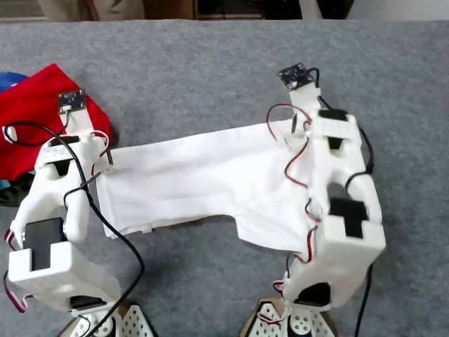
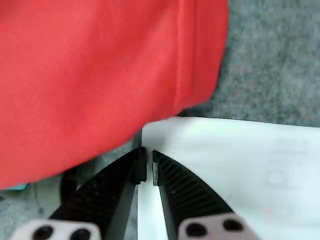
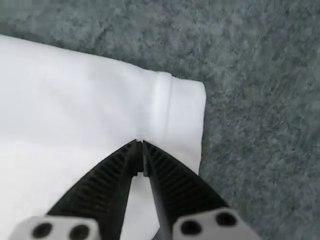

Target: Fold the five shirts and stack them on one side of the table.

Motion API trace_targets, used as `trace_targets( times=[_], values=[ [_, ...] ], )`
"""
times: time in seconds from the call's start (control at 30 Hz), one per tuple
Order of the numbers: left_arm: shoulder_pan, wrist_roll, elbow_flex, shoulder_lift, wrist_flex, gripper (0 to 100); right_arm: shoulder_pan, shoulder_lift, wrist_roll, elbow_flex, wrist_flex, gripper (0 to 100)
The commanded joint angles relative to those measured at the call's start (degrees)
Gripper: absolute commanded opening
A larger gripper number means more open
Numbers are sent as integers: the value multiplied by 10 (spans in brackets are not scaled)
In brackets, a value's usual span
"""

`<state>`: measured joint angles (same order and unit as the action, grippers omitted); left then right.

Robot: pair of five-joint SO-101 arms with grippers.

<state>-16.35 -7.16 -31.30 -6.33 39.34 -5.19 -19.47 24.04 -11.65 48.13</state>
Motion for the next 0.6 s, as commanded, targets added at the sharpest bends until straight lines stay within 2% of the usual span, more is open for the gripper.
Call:
trace_targets(
  times=[0.0,0.13,0.37,0.47,0.57],
  values=[
    [-17,1,28,-1,-4,37,-14,-32,0,102,71,2],
    [-13,0,36,4,11,37,-8,-44,1,179,160,2],
    [1,4,120,105,169,19,-5,6,2,299,298,2],
    [11,4,129,135,169,20,10,36,2,312,305,2],
    [13,4,122,120,125,20,29,37,-4,300,282,2]
  ],
)
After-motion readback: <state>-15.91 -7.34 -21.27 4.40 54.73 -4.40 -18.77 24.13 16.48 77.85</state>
